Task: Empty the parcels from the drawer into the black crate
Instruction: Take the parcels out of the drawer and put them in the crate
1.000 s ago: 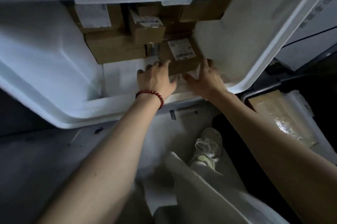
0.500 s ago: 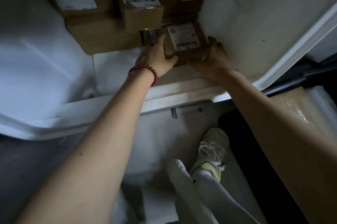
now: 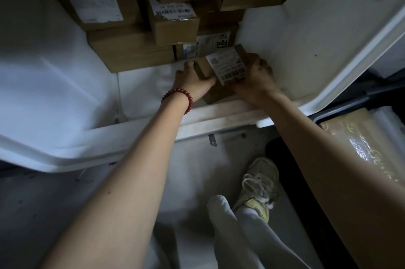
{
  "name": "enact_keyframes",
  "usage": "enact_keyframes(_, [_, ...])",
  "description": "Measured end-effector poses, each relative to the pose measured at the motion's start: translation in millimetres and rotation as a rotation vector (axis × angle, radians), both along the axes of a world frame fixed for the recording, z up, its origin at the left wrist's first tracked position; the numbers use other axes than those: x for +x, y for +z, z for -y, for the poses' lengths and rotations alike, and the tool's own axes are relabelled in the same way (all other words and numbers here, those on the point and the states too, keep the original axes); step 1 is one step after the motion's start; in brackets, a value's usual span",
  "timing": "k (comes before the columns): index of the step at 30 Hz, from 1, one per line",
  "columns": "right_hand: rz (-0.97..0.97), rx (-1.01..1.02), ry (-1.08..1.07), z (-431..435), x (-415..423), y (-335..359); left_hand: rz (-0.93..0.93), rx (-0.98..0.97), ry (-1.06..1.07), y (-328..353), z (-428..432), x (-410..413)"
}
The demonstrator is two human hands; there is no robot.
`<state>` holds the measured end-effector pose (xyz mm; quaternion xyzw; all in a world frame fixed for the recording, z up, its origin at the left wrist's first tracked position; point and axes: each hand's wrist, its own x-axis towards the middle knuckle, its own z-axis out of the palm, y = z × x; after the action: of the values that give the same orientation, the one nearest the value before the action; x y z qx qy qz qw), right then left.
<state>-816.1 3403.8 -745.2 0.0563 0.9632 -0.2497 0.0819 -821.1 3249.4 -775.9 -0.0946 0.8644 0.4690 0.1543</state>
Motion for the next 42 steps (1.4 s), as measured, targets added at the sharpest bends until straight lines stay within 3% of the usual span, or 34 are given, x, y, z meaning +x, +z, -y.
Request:
enact_keyframes(8, [0.132, 0.160, 0.080, -1, 0, 0, 0.061, 0.162, 0.136, 2, -3, -2])
enact_keyframes(13, [-0.033, -0.215, 0.067, -4, 7, 6, -0.026, 0.258, 0.256, 16, 8, 0])
enact_keyframes(22, [-0.265, -0.390, -0.025, 6, 66, 34, -0.114, 0.178, 0.208, 65, 12, 37])
enact_keyframes(27, [-0.262, -0.521, -0.034, 8, 111, 57, -0.210, 0.077, 0.199, 100, 14, 78])
enact_keyframes(35, [-0.329, -0.740, -0.151, -1, 172, 92, -0.341, 0.077, 0.097, 148, 10, 153])
enact_keyframes(42, [-0.282, -0.880, -0.091, -12, 224, 105, -0.280, 0.145, 0.088, 155, 8, 206])
